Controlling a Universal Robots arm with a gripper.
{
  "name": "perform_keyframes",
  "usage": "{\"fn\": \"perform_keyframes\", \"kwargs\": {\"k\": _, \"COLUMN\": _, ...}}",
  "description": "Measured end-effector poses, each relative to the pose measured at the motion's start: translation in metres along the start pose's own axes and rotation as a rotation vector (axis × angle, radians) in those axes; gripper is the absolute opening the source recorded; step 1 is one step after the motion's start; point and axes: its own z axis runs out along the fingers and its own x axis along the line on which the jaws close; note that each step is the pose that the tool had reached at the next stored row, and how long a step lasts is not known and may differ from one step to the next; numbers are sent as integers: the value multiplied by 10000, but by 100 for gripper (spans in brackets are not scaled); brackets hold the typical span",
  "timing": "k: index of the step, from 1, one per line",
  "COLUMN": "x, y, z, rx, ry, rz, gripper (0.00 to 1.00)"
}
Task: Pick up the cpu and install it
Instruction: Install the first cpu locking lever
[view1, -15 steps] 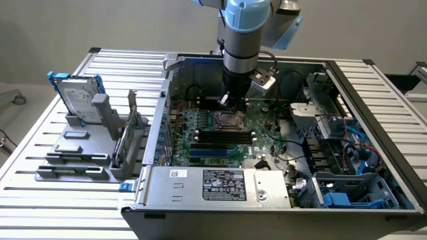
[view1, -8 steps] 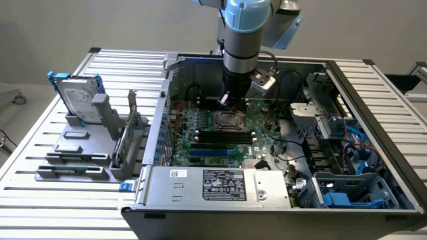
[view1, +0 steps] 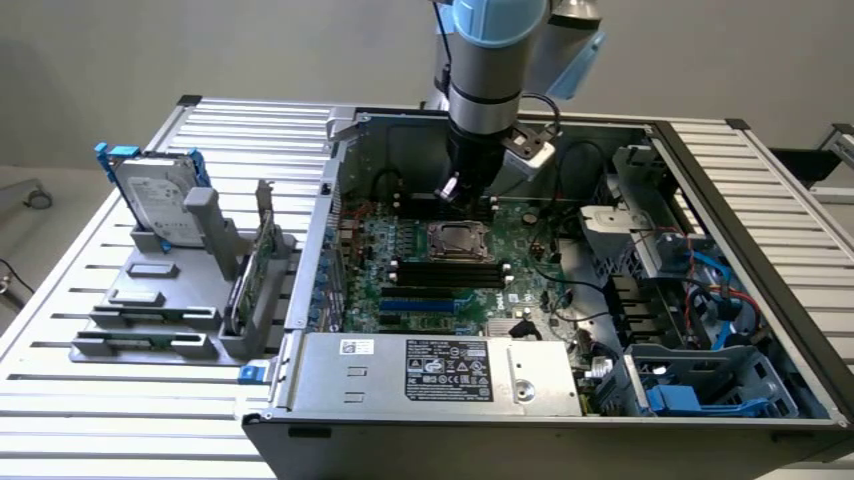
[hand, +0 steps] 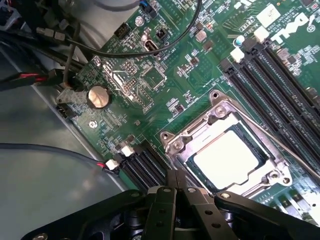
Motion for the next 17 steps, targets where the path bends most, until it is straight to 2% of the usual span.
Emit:
{"fn": "perform_keyframes", "kwargs": {"k": 10, "x": -118, "y": 113, "z": -130, "rx": 123, "ry": -124, "rz": 206, "gripper": 11}}
{"fn": "perform_keyframes", "kwargs": {"k": 17, "x": -236, "y": 228, "z": -276, "rx": 160, "ry": -170, "rz": 244, "gripper": 11}}
